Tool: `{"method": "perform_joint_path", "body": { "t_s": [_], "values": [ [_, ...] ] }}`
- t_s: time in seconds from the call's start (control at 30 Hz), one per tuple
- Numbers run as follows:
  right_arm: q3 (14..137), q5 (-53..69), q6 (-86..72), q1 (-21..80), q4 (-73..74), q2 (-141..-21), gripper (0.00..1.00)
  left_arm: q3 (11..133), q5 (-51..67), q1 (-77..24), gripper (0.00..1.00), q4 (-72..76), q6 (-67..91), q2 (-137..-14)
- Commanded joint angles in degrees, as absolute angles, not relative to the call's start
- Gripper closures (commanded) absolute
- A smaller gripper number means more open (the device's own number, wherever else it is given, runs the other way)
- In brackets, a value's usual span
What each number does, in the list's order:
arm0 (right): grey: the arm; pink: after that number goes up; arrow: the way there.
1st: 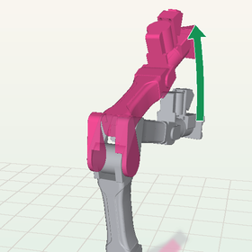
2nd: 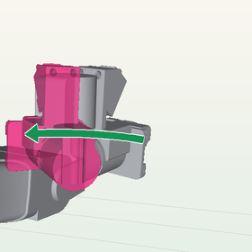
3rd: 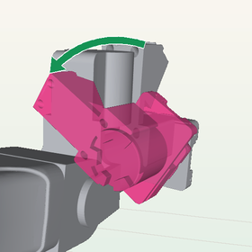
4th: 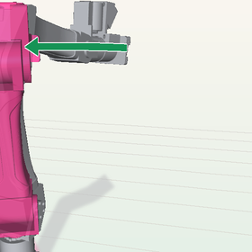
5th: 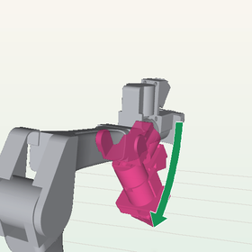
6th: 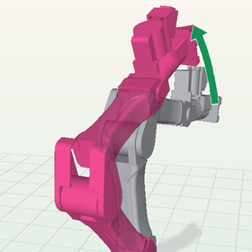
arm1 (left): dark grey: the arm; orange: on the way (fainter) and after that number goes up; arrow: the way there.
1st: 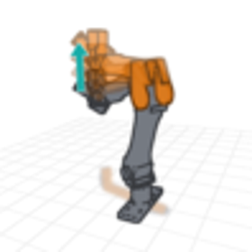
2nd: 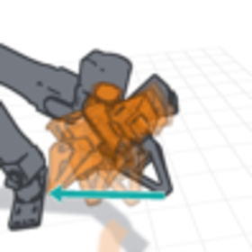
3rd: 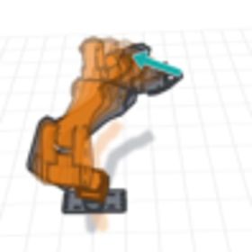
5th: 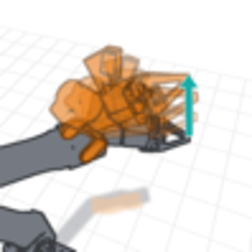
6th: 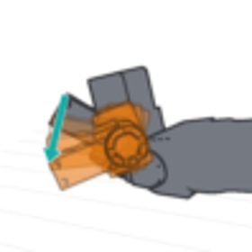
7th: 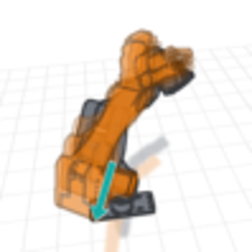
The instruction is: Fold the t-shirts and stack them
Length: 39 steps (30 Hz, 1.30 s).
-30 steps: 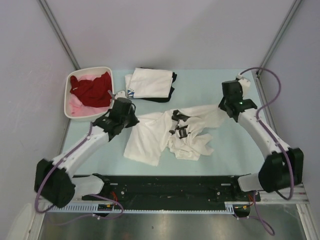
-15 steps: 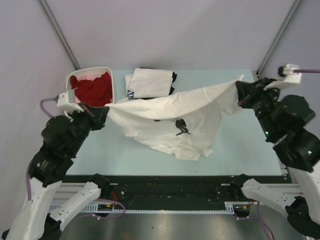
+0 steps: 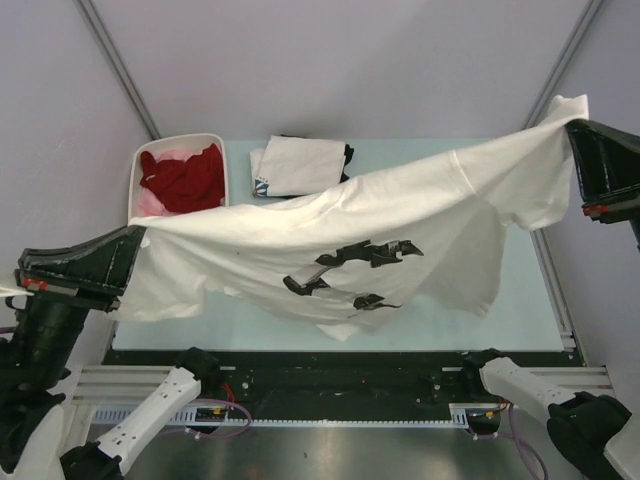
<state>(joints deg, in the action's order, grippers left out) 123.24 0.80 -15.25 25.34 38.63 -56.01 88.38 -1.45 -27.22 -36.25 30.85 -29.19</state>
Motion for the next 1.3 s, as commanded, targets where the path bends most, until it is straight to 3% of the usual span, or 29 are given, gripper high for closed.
{"method": "perform_joint_path", "body": {
  "t_s": [0.0, 0.1, 0.27, 0.4, 0.6, 0.77, 0.87, 1.0, 1.03, 1.27],
  "values": [
    [129.64, 15.71, -19.5, 15.14, 37.8, -60.02, 1.0, 88.95, 3.42, -26.81, 0.99, -28.75, 33.57, -30.32],
    [126.57, 15.91, -21.71, 11.78, 38.32, -61.0, 1.0, 84.05, 1.59, -26.81, 1.0, -29.0, 33.4, -30.41],
    [111.57, 14.42, -22.06, 11.6, 32.0, -56.7, 1.0, 76.83, 0.26, -26.81, 1.0, -27.69, 32.26, -29.79],
    [110.13, 12.05, -21.27, 11.69, 33.74, -56.43, 1.0, 76.37, -1.14, -26.81, 1.0, -27.33, 30.42, -32.33],
    [103.57, -3.05, -22.32, 11.69, 43.58, -51.44, 1.0, 87.07, 2.19, -26.89, 1.0, -26.11, 26.02, -51.48],
    [91.08, -3.19, -27.14, 11.6, 48.95, -42.38, 1.0, 100.25, 8.26, -27.42, 1.0, -23.55, 25.49, -73.27],
    [81.58, 2.52, -29.7, 11.16, 52.64, -37.71, 1.0, 114.48, 10.81, -29.43, 1.0, -25.21, 25.23, -87.67],
    [73.13, 1.5, -28.49, 9.76, 57.12, -32.97, 1.0, 148.0, 13.87, -33.3, 1.0, -31.99, 25.3, -112.19],
    [72.52, 0.89, -27.95, 9.41, 58.17, -32.18, 1.0, 149.23, 15.45, -33.66, 1.0, -27.73, 26.7, -119.2],
    [68.74, -3.86, -25.49, 9.75, 60.65, -33.48, 1.0, 138.96, 19.6, -38.05, 1.0, -8.8, 34.53, -134.55]
  ]
}}
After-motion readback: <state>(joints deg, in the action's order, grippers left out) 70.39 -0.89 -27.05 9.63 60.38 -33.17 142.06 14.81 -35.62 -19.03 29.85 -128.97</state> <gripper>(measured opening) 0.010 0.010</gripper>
